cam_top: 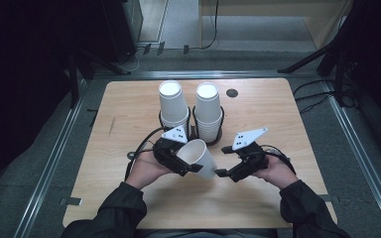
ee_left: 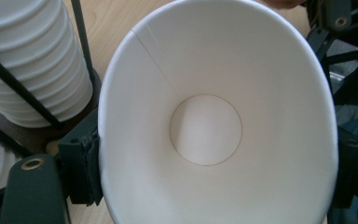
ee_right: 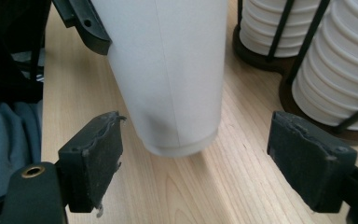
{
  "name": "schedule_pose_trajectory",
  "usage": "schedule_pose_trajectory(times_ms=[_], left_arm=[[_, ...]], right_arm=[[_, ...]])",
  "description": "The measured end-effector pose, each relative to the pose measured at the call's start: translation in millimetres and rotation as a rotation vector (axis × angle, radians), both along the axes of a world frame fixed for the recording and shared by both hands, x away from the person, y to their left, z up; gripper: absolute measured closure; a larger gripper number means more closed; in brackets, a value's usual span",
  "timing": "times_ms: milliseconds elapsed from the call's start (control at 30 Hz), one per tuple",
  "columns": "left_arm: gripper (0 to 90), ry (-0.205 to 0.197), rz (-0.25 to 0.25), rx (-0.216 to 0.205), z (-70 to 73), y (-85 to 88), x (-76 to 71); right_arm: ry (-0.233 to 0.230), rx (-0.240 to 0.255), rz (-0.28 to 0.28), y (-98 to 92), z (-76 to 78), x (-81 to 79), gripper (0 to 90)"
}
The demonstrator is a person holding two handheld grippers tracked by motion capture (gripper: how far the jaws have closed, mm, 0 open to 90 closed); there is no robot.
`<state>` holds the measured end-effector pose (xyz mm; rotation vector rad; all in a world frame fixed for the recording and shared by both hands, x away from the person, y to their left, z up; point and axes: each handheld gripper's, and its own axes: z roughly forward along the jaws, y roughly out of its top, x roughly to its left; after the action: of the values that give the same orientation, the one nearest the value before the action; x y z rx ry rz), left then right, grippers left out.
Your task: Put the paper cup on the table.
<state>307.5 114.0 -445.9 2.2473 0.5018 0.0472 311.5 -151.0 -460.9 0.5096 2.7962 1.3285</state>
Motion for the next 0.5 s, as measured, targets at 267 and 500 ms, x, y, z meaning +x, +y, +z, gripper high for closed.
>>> schedule_pose_trajectory(times_ms=[267, 500], left_arm=[[15.8, -0.011, 0.028, 0.035, -1.8, 8.2, 0.2], [15.7, -0.028, 0.071, 0.077, -2.5, 18.2, 0.1]], right_arm=[[0.057, -0.071, -0.14, -8.6, -5.1, 7.7, 19.0], [0.047, -0.086, -0.188, -14.8, -7.7, 12.8, 19.0]])
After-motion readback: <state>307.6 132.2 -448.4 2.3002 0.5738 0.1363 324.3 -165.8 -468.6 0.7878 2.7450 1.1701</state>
